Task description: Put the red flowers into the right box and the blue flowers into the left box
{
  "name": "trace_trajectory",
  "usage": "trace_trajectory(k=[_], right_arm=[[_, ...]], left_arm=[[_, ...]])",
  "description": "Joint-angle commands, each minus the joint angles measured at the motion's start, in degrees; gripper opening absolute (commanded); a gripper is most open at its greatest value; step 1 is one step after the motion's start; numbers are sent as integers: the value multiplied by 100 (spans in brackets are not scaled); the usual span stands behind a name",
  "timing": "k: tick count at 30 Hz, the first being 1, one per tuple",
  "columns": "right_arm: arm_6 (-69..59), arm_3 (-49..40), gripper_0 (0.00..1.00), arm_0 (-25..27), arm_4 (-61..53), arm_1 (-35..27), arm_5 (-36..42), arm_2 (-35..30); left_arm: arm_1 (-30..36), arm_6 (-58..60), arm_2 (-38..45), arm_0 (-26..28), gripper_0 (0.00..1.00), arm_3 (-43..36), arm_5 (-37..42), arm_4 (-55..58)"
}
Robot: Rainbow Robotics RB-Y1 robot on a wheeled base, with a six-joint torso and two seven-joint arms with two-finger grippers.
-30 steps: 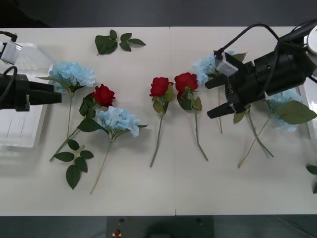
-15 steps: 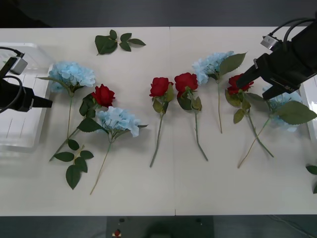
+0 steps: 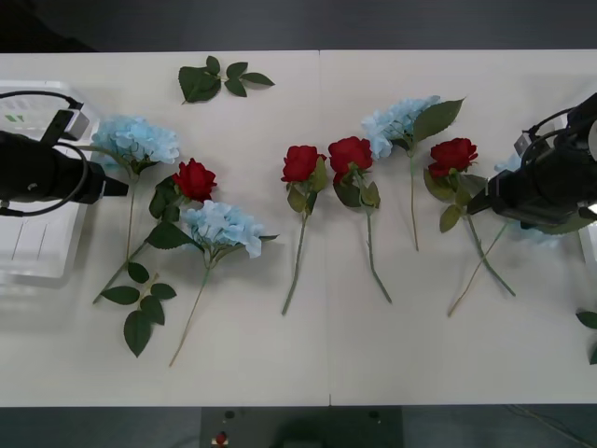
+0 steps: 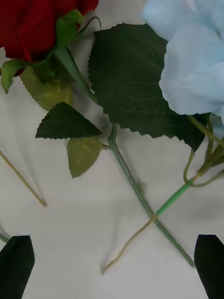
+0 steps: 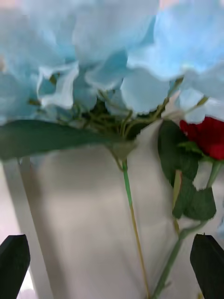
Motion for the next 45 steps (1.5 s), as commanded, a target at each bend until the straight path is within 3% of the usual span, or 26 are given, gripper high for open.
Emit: trace_trajectory(k=[1, 16, 19, 24, 25, 26, 28, 30, 45], right_arm=[[24, 282, 100, -104, 39, 144, -390, 137], [85, 950, 100, -104, 127, 461, -742, 532], [68, 976, 75, -104, 145, 487, -777, 603], [24, 1029, 71, -104, 189, 548, -891, 743], [24, 1055, 67, -104, 198, 566, -918, 769], [24, 1064, 58, -104, 198, 575, -926, 787], [24, 1091, 18, -113, 198, 584, -926, 796], [24, 1108, 0, -113, 206, 592, -926, 796], [208, 1416, 0, -491, 136, 689, -865, 796]], left_arm=[[-127, 363, 107, -206, 100, -56, -167, -450], [-620, 504, 107, -206, 100, -39, -264, -1540], [-769, 565, 107, -206, 100, -12, -290, -1786], [-962, 592, 107, -206, 100, 251, -492, -1900], [-1015, 583, 107, -206, 100, 348, -554, -1909], [-1059, 574, 98, -206, 100, 418, -606, -1918], [-1121, 565, 98, -214, 100, 515, -686, -1944], [-1129, 574, 107, -214, 100, 550, -703, -1971], [-1375, 609, 107, -214, 100, 796, -949, -2217]])
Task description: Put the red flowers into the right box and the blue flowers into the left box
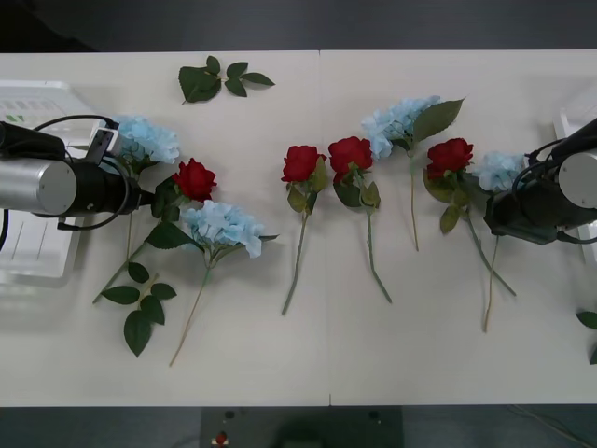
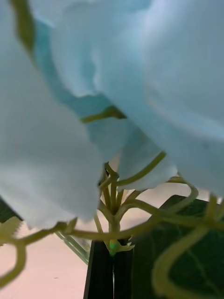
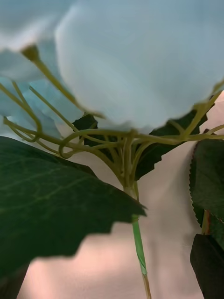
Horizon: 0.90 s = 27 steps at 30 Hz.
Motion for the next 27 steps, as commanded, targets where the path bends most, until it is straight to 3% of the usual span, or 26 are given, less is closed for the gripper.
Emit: trace_trajectory(k=[1, 4, 6, 7, 9, 10, 17, 27], right_arm=[[243, 20, 0, -539, -51, -48, 150, -72], [304, 108, 0, -873, -86, -118, 598, -335], [498, 293, 0, -1128, -69, -136, 1117, -713], [744, 425, 0, -1260, -7, -136, 1416, -871], [1113, 653, 0, -1488, 72, -188, 1767, -968], [1368, 785, 0, -1646, 116, -224, 1943, -968], [2958, 1181, 0, -2068, 1223, -347, 2338, -1003], [5709, 662, 0, -1831, -702, -180, 2497, -2058]], left_arm=[[-148, 292, 107, -158, 100, 91, -143, -82], [-200, 301, 107, -158, 96, 135, -196, -144], [-200, 301, 107, -158, 68, 135, -196, -170], [-200, 301, 107, -158, 43, 135, -196, -170], [-200, 309, 107, -158, 8, 135, -187, -179], [-200, 318, 107, -158, 0, 135, -187, -179], [-148, 345, 142, -175, 0, 47, -187, -108], [301, 441, 827, -536, 0, -832, 1166, 129]])
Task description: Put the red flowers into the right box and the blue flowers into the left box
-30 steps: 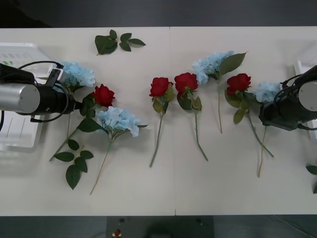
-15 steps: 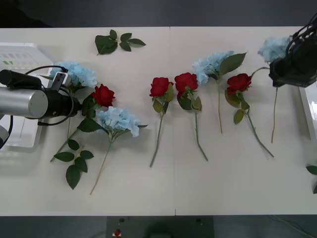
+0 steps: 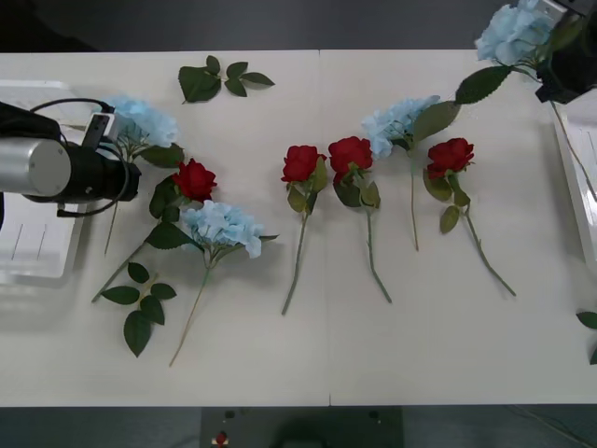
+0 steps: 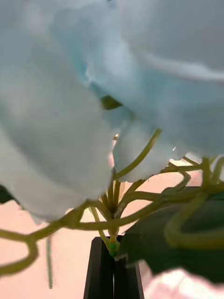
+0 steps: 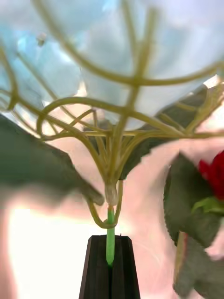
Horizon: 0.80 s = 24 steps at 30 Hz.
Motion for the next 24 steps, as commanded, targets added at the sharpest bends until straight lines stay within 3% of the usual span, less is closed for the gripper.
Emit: trace_trajectory(k=[1, 8, 14, 20, 24], right_arm=[[974, -300, 0, 181, -840, 86, 118, -739], [2415, -133, 0, 735, -2536, 561, 267, -1662], [3075, 280, 0, 920, -2853, 1325, 812, -2576], [3523, 729, 0, 920, -2861, 2275, 1296, -3384], [3646, 676, 0, 920, -3055, 2609, 1058, -3358]], left_arm=[[420, 132, 606, -539, 0, -540, 818, 155], [1105, 106, 1327, -855, 0, -645, 1679, 673], [1914, 53, 1441, -750, 0, -636, 1723, 673], [2406, 27, 1933, -12, 0, -619, 1380, 550], [2406, -35, 2241, 533, 0, -531, 1090, 462]])
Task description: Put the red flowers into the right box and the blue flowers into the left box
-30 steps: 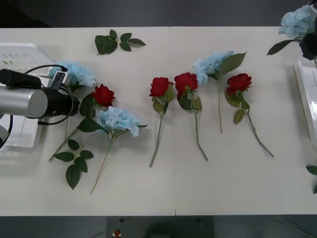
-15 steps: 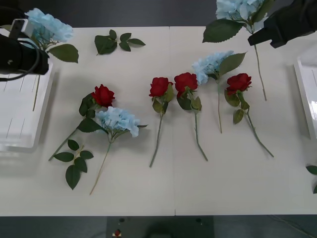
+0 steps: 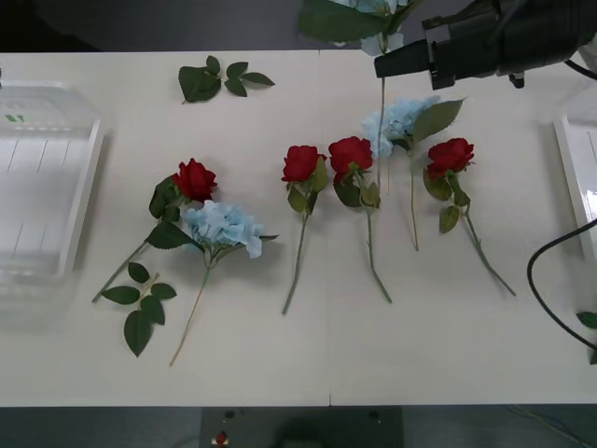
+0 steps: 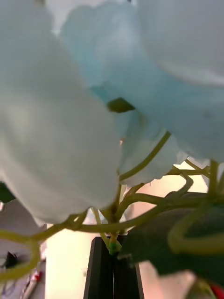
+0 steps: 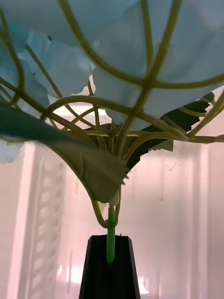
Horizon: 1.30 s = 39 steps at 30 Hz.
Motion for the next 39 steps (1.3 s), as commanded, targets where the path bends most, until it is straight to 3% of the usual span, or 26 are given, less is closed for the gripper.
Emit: trace_trajectory(k=[1, 5, 15, 22, 24, 29, 33, 39], right_arm=[[271, -249, 0, -147, -376, 232, -386, 230], [201, -759, 0, -147, -912, 250, -1265, 819], [-195, -1858, 0, -147, -1518, 215, -2680, 1636], [-793, -2323, 0, -156, -1510, 373, -3436, 1839], [-924, -2350, 0, -165, -1466, 478, -3559, 1839], [-1206, -2350, 0, -156, -1290, 645, -3805, 1839], [-1241, -2350, 0, -156, -1176, 672, -3822, 1865], [-1294, -2376, 0, -156, -1184, 672, -3866, 1874]], left_arm=[[146, -52, 361, 683, 0, 1, -448, -138], [102, -105, 291, 1060, 0, 265, -949, -164], [32, -166, -236, 1060, 0, 783, -1477, -173], [-48, -166, -263, 1043, 1, 783, -1512, -129], [-56, -175, -263, 1043, 11, 757, -1459, -67], [-48, -184, -245, 1052, 53, 537, -1178, 223], [-48, -245, -8, 1052, 75, 273, -659, 776], [-48, -509, 177, 1060, 76, -948, 290, 1726]])
